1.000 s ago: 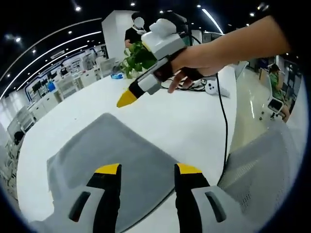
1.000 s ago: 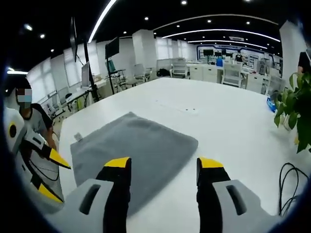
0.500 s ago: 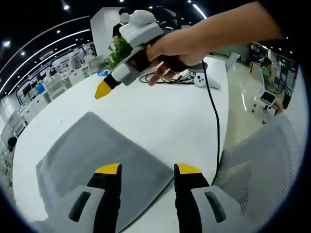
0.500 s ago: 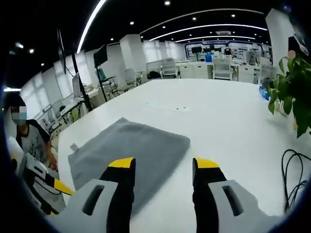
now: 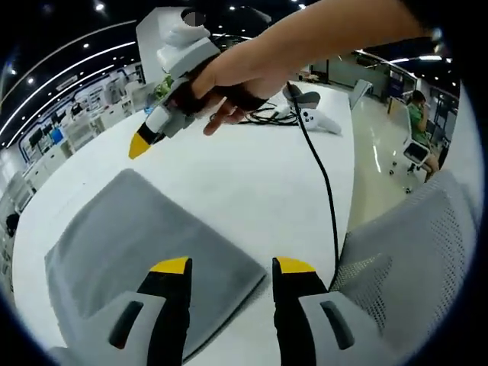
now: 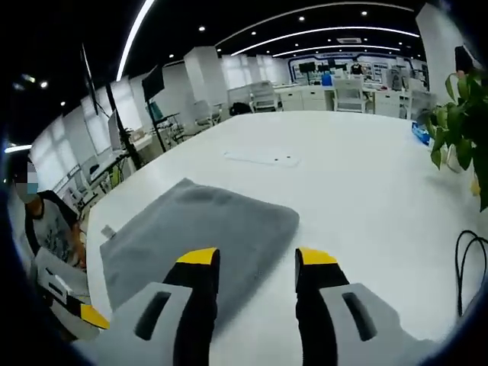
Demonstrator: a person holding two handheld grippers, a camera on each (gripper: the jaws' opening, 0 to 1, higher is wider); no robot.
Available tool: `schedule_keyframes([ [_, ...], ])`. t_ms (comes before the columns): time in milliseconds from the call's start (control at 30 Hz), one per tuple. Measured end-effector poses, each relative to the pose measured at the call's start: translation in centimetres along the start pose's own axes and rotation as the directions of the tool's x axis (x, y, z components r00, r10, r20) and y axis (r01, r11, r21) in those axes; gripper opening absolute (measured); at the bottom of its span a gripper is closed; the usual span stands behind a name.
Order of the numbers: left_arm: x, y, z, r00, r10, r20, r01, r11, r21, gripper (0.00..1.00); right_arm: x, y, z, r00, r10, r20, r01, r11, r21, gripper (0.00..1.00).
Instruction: Fold the towel on the table until its edges align and the towel forms a compact rectangular stack.
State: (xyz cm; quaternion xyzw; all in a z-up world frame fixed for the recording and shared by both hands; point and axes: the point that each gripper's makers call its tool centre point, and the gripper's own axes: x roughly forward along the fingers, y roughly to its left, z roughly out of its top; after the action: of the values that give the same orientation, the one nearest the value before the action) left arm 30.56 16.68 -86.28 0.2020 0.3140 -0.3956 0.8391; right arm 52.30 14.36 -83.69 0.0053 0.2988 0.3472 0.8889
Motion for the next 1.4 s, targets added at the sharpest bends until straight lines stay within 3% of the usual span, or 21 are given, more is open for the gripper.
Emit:
schedule_keyframes([
  [600, 1.4, -0.4, -1.1, 1.0, -0.024, -0.021, 0.023, 0.999, -0.033, 0.42, 4.0, -2.1, 0.2, 0.999, -0.027, -0.028, 0.027, 1.0, 0.015, 0.31],
  [867, 2.4, -2.0, -1.5, 0.997, -0.062, -0.045, 0.061, 0.998, -0.021, 0.41, 5.4, -2.3, -0.3, 0.998, -0.03, -0.055, 0.028, 0.999, -0.032, 0.25],
  [1300, 3.9, -3.3, -3.5, 0.986, -0.096, -0.139, 0.099, 0.995, 0.016, 0.33, 6.9, -3.0, -0.9, 0.996, -0.045, -0.078, 0.041, 0.998, -0.047, 0.22],
  [1400, 3.9, -3.0, -3.3, 0.985, -0.096, -0.14, 0.099, 0.995, 0.014, 0.31, 7.3, -3.3, -0.8, 0.996, -0.051, -0.073, 0.049, 0.998, -0.038, 0.21],
])
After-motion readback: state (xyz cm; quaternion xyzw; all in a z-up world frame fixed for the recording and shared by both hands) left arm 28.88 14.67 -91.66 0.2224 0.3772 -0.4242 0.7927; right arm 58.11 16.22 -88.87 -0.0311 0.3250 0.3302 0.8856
